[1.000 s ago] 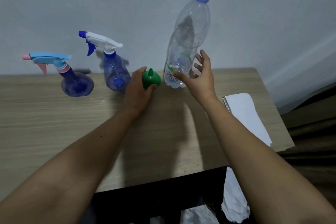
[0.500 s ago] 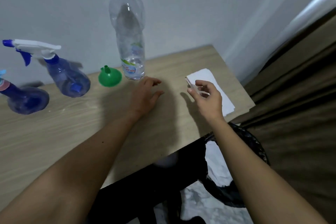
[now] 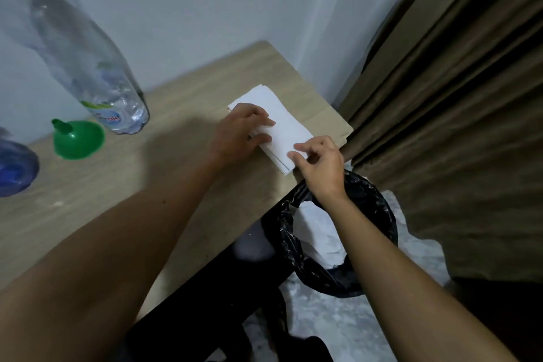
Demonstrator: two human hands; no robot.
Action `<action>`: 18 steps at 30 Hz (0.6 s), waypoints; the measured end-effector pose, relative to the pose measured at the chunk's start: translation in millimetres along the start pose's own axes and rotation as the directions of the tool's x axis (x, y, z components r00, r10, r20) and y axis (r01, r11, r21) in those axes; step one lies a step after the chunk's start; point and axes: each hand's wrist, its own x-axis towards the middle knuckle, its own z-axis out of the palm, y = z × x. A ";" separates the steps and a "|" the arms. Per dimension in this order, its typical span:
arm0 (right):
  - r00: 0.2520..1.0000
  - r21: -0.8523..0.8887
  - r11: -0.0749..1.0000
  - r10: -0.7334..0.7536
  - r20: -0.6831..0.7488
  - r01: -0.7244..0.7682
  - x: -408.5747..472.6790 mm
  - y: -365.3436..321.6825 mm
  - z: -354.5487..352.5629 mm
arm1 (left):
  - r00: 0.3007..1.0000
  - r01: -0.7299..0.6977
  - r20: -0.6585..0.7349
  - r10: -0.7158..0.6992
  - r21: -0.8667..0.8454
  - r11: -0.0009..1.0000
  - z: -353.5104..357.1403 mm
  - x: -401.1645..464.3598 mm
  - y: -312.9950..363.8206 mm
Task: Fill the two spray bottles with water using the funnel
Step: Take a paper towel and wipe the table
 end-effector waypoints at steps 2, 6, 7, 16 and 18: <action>1.000 -0.008 1.000 -0.023 -0.021 0.023 -0.6 3.5 1.9 | 0.999 -0.033 0.020 0.033 0.007 0.999 2.6 2.9 0.1; 0.999 -0.016 1.000 -0.021 -0.026 0.020 -0.9 5.6 3.0 | 0.993 -0.111 0.039 0.109 0.041 0.993 5.4 5.8 -3.3; 0.999 -0.022 0.999 -0.023 -0.026 0.022 -0.8 5.7 3.9 | 0.991 -0.128 0.037 0.126 0.049 0.991 6.2 5.7 -4.6; 0.997 -0.081 0.994 -0.080 0.001 0.080 -0.6 4.1 4.4 | 0.989 -0.149 0.035 0.147 0.046 0.988 6.7 5.2 -4.0; 0.995 -0.127 0.987 -0.097 0.033 0.101 -0.4 4.4 5.5 | 0.988 -0.144 0.066 0.141 0.036 0.989 3.9 4.9 -6.2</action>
